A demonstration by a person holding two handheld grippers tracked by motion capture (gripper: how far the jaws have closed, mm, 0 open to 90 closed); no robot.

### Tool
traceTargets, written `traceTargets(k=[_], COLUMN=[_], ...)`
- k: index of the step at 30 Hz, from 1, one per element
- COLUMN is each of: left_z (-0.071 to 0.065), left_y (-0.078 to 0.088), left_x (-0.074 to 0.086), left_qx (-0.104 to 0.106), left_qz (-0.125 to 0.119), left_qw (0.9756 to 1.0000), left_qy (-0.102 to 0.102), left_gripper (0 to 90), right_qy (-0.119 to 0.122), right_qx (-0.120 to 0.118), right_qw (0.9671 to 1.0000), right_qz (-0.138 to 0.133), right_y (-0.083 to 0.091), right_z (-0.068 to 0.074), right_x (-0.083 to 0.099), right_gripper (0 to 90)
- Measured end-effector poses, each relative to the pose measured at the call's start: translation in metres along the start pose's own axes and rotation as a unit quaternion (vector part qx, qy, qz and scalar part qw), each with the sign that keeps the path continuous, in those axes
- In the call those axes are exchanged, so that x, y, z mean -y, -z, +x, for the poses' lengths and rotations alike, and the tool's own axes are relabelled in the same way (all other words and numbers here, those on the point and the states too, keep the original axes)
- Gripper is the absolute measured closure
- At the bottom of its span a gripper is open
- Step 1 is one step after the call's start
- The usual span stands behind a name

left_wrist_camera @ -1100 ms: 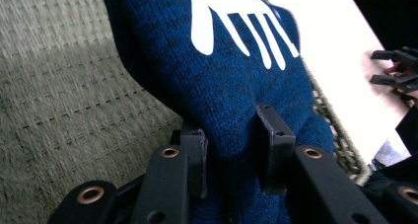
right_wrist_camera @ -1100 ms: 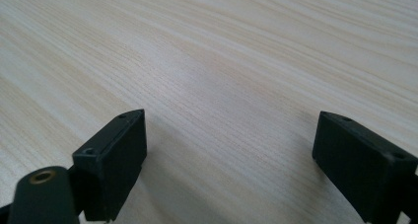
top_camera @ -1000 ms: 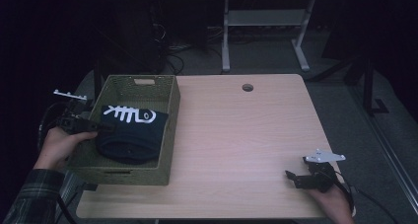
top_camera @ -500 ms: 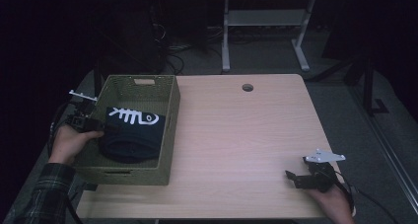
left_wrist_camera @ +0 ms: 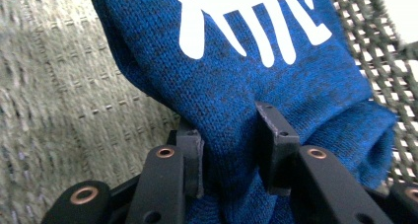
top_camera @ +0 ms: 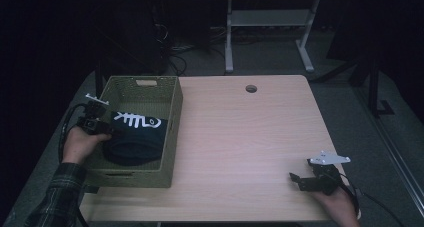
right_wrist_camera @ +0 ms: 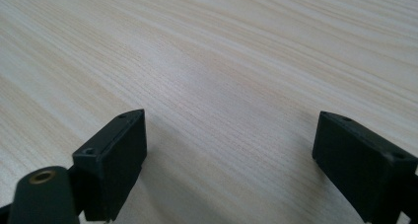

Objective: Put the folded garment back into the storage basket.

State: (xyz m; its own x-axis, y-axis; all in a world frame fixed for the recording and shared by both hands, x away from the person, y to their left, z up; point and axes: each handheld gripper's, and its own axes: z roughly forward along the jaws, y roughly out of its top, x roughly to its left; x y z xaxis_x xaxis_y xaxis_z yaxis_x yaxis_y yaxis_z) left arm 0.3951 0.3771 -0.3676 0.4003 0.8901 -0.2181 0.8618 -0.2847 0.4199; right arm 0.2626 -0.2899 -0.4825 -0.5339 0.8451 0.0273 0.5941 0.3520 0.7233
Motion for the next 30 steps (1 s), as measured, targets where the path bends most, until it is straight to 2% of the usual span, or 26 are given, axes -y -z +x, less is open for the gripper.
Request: traceTargets(k=[8, 12, 20, 25, 30], left_z=[0.001, 0.0, -0.001, -0.009, -0.022], left_y=[-0.002, 0.0, 0.019, 0.026, 0.029], left_x=[0.001, 0.001, 0.003, 0.001, -0.003], left_qx=[-0.023, -0.04, -0.056, -0.058, -0.056], left_qz=[0.004, 0.001, -0.034, -0.05, -0.068], left_qw=[0.9997, 0.9991, 0.9977, 0.9968, 0.9954], left_qy=[-0.01, -0.01, -0.015, -0.023, -0.038], left_gripper=[57.9, 49.4, 33.8, 18.9, 14.2], right_qy=[0.001, 0.001, 0.0, 0.0, 0.0], right_qx=[0.0, 0.0, 0.0, 0.0, 0.0], right_qw=[1.0, 1.0, 1.0, 1.0, 1.0], right_qz=[0.0, 0.0, 0.0, 0.0, 0.0], right_y=[0.0, 0.0, 0.0, 0.0, 0.0], right_z=[0.0, 0.0, 0.0, 0.0, 0.0], right_x=[0.0, 0.0, 0.0, 0.0, 0.0], right_gripper=[12.9, 12.9, 12.9, 12.9, 12.9])
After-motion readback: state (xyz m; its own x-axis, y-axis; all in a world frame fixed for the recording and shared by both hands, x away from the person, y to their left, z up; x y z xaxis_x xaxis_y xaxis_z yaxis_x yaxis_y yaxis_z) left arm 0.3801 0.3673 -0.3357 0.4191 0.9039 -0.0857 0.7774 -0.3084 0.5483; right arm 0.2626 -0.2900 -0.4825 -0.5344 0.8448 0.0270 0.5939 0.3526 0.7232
